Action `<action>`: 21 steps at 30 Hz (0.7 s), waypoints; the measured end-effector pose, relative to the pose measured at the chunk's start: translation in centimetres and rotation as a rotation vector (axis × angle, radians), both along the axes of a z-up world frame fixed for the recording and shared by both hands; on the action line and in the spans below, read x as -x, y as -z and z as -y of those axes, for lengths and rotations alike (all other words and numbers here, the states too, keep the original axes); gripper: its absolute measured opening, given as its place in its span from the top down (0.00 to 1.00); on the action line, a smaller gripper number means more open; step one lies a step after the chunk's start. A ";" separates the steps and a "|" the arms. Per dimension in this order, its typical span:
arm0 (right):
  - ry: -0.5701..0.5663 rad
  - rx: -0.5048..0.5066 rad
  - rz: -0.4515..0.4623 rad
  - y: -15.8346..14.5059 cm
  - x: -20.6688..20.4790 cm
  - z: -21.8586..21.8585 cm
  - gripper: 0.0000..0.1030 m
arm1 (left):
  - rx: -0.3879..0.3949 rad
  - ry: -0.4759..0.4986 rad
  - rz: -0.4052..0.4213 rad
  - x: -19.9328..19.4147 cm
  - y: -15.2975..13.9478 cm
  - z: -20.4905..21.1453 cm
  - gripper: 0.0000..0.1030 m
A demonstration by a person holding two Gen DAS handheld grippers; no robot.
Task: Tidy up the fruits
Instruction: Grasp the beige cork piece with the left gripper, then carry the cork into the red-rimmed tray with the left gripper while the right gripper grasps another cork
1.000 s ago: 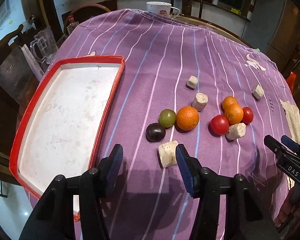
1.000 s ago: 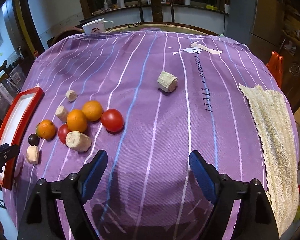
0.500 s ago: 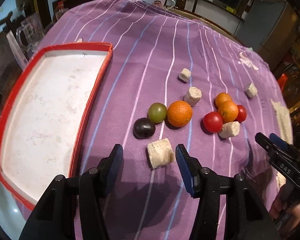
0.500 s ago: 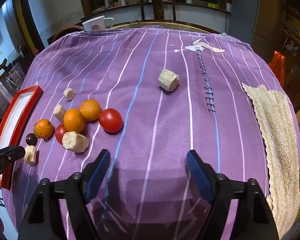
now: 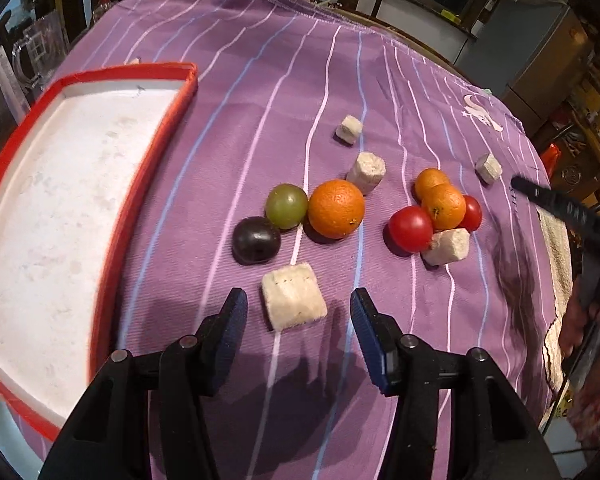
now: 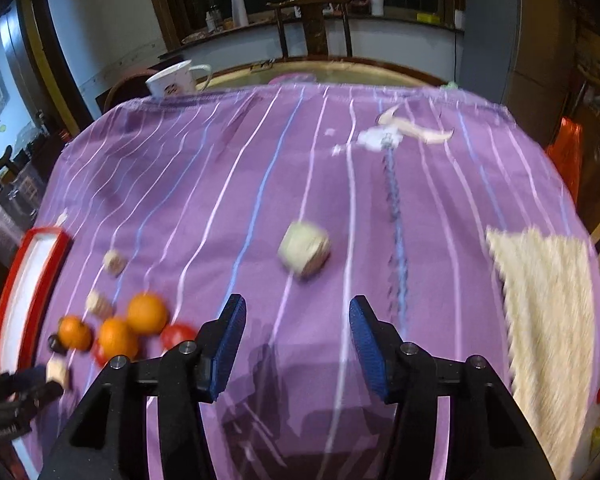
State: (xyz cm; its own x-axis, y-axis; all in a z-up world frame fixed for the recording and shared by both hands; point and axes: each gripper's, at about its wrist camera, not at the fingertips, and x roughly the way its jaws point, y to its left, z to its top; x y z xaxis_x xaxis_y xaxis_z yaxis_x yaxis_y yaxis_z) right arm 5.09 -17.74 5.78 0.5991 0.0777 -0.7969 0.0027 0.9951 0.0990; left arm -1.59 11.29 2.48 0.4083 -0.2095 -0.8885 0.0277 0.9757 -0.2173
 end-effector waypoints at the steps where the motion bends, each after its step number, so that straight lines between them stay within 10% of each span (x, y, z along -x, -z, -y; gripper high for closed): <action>1: -0.002 0.011 0.002 0.0 -0.7 0.2 0.43 | 0.000 -0.003 -0.006 -0.1 0.3 0.1 0.49; 5: -0.018 0.038 0.001 0.3 -3.4 0.9 0.43 | -0.017 -0.010 0.009 -0.1 0.5 0.9 0.49; 9: -0.045 0.050 -0.027 1.5 -5.3 0.7 0.43 | -0.049 -0.027 0.020 0.2 0.5 1.2 0.71; 14: -0.080 0.026 -0.087 3.4 -6.3 0.3 0.61 | -0.032 -0.043 0.017 0.8 0.5 1.1 0.71; 21: -0.069 -0.018 -0.074 2.4 -5.2 0.9 0.61 | -0.006 -0.056 0.046 1.8 -1.3 0.2 0.71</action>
